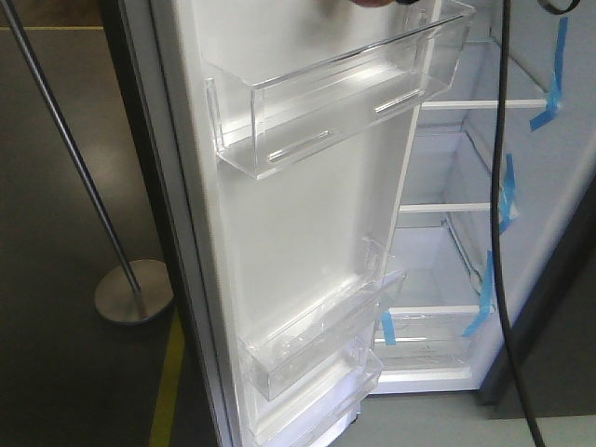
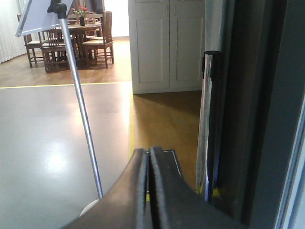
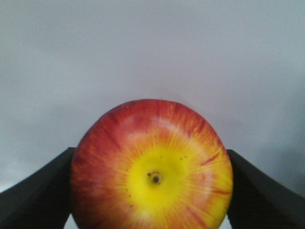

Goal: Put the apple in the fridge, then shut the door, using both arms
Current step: 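Lower the apple into the upper clear door bin with the right gripper, then open the right gripper to release the apple in the bin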

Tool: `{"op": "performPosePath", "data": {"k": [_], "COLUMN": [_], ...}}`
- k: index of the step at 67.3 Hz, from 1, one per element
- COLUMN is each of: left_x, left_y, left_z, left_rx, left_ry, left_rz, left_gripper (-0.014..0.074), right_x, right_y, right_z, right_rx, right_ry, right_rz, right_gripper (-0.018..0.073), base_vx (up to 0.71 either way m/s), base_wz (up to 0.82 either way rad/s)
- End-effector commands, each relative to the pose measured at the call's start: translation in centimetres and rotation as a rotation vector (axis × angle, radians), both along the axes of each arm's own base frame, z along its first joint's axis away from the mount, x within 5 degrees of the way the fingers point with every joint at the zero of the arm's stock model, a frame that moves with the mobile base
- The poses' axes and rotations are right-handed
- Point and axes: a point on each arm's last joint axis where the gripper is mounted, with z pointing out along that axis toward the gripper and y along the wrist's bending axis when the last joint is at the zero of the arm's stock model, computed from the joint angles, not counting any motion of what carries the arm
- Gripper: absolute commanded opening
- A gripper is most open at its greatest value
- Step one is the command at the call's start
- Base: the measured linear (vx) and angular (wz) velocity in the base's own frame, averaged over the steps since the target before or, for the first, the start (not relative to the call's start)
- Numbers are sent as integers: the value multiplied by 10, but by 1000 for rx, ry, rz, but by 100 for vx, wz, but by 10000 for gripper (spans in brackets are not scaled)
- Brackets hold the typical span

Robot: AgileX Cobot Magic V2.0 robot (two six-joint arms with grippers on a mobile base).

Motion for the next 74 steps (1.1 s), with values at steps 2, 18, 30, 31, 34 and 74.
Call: {"op": "performPosePath", "data": {"k": [2, 18, 30, 31, 34, 74], "left_x": [-2, -2, -2, -2, -2, -2], "left_y": [-2, -2, -2, -2, -2, -2], "left_z": [13, 13, 13, 13, 13, 13], "left_rx": [-5, -5, -5, -5, -5, -5], "left_ry": [-100, -100, -100, -100, -100, -100], "left_rz": [-24, -24, -24, -24, -24, -24], "left_gripper": [-6, -6, -6, -6, -6, -6], "right_x": [-10, -7, -6, -6, -6, -92], "right_y": [-1, -1, -2, -2, -2, -17], "right_z": [23, 21, 21, 21, 21, 93], "right_rx": [56, 55, 54, 53, 51, 53], "right_ry": [-77, -72, -79, -80, -81, -302], "right_rz": [-3, -12, -23, -24, -26, -43], "right_gripper": [323, 562, 599, 599, 594, 192], "base_vx": [0, 0, 0, 0, 0, 0], "base_wz": [0, 0, 0, 0, 0, 0]}}
